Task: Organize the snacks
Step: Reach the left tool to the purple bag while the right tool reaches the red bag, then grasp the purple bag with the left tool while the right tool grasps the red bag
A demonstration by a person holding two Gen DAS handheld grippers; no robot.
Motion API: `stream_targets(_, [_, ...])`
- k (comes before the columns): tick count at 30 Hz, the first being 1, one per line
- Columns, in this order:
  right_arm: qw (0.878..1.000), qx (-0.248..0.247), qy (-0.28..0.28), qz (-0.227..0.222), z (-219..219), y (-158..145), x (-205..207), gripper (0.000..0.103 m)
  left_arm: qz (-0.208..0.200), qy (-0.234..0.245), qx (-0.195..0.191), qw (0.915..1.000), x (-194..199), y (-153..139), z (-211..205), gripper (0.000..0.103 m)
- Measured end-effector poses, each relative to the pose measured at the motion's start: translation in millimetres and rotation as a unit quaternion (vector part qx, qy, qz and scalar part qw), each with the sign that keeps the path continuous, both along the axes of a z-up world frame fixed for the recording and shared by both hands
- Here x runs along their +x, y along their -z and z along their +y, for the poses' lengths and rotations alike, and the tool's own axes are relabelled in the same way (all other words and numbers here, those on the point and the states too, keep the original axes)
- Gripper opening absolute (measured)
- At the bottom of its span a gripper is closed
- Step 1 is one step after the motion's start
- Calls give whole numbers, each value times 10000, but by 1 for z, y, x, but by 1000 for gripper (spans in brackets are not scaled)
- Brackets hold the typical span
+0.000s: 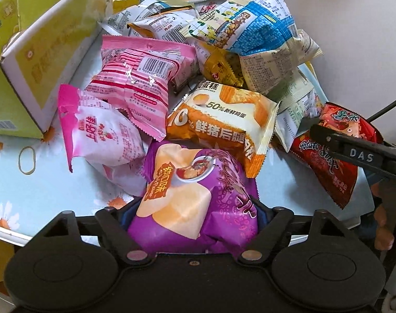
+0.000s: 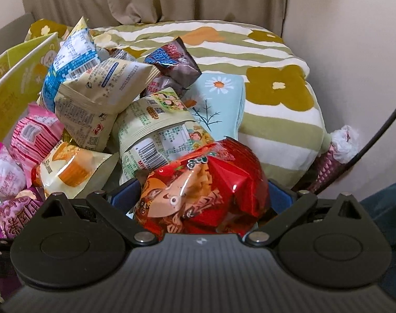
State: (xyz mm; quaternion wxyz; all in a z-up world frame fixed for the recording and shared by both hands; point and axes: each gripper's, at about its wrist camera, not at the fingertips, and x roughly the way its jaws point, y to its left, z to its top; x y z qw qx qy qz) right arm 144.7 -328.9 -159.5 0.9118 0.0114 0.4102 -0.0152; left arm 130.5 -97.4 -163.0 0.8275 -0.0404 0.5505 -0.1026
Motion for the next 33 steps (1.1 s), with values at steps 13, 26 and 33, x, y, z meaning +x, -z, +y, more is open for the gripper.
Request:
stream_targets(13, [9989, -365, -278, -108, 7, 4, -12, 93, -176, 4, -92, 9998, -11, -13, 1, 80])
stream_targets(26, [9982, -387, -216, -414, 10, -35, -41, 91, -622, 6, -283, 9977, -33, -52, 4, 80])
stream_targets(33, [9965, -158, -415, -704, 24, -81, -52, 91, -1207, -179, -341, 9919, -43, -97, 19, 80])
